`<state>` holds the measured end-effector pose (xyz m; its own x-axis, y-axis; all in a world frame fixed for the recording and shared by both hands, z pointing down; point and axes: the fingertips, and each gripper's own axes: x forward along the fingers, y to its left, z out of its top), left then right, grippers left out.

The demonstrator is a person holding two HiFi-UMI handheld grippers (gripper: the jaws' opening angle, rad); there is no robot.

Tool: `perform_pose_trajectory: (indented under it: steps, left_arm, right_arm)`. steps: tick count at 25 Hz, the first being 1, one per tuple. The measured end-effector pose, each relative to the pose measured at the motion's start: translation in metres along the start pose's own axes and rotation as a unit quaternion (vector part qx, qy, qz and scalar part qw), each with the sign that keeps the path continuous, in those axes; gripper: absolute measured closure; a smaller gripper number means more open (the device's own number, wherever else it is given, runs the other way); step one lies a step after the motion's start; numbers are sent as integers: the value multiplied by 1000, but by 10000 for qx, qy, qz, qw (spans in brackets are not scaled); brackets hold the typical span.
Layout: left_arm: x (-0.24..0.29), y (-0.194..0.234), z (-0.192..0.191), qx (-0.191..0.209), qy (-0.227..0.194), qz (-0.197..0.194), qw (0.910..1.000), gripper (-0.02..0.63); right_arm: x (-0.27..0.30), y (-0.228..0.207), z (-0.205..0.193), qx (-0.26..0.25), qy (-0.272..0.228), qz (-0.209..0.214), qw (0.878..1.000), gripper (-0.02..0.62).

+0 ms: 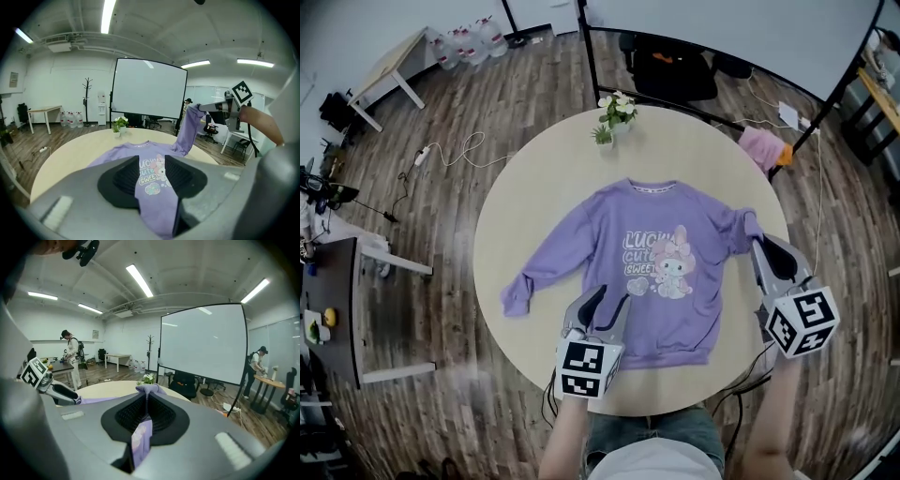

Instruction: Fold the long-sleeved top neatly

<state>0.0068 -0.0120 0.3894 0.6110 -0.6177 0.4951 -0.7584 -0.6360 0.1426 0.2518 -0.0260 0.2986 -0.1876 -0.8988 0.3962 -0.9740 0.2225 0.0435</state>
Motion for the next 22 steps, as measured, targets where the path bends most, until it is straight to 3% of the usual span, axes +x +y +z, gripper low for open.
perform_pose_trajectory:
  steps: [8, 15, 22]
  left_arm:
    - [-31, 27, 2, -266, -172, 388, 9987, 432]
    - [-54, 52, -7, -637, -266, 684, 9953, 432]
    - [-65, 66, -20, -808, -232, 814, 9931, 432]
  right_arm:
    - [28, 76, 32, -521, -45, 980, 9938, 548]
    - [43, 151, 1, -929, 489, 1867, 9768, 548]
    - [56, 208, -51, -1170, 1123, 2498, 9546, 548]
